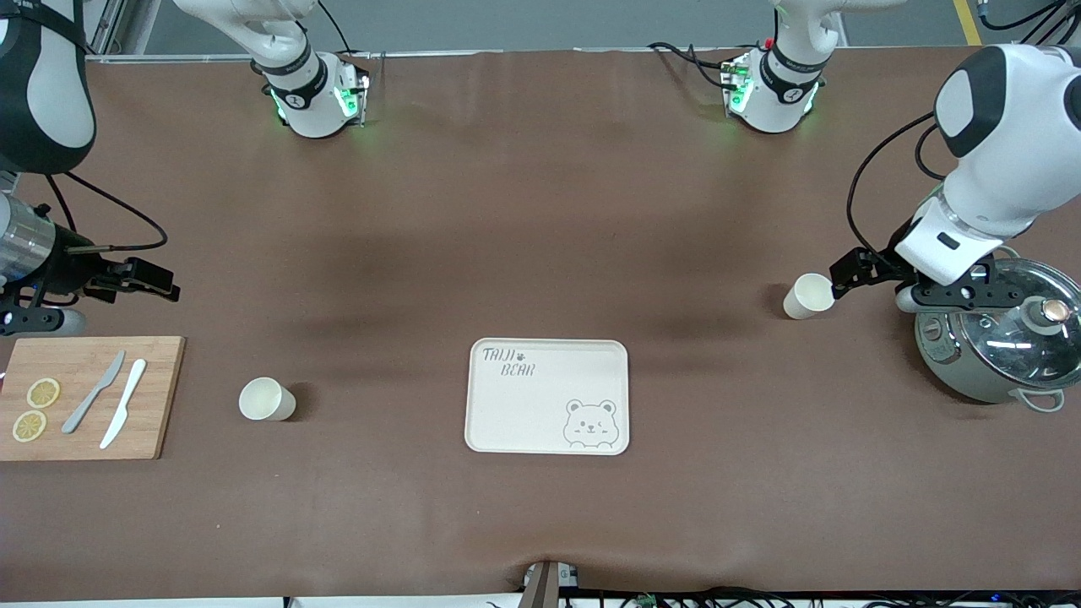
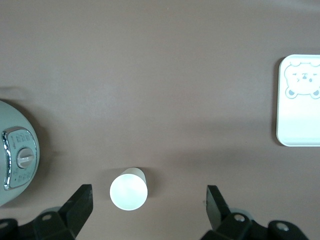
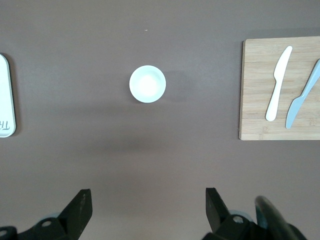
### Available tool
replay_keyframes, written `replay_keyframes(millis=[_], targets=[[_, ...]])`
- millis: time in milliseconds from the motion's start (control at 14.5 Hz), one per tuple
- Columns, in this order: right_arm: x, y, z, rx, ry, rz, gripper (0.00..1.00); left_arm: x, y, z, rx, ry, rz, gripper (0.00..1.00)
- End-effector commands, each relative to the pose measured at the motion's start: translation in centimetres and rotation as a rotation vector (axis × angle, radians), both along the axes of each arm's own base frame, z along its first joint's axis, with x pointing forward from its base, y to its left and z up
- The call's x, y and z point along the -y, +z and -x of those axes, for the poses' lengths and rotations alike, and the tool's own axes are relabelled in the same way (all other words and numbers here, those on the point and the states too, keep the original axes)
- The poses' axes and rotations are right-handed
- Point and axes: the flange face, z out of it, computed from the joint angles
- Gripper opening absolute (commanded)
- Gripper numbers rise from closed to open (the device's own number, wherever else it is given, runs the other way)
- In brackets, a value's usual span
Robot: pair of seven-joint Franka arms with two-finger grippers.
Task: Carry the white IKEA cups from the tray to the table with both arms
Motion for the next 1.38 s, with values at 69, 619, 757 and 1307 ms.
replay_keyframes(millis=[69,619,757,1307], targets=[[-0.1,0.2,0.7,0.005,0.011,0.007,1.0,0.8,2.2,-1.2,-0.004,-0.003,0.036,1.0],[0.4,0.3,0.8,-0.003,0.009,0.006,1.0,2.4,5.4,-3.2,-0.051,-0.037,0.037,1.0],[0.2,1.8,0.5,0.025,0.012,0.025,1.0,1.8,7.7,-2.9,-0.057,-0.03,0.036,1.0],[0.0,2.5,0.9,-0.017,0.024,0.043,1.0,-0.1,14.3,0.7,-0.089,-0.024,0.021,1.0]])
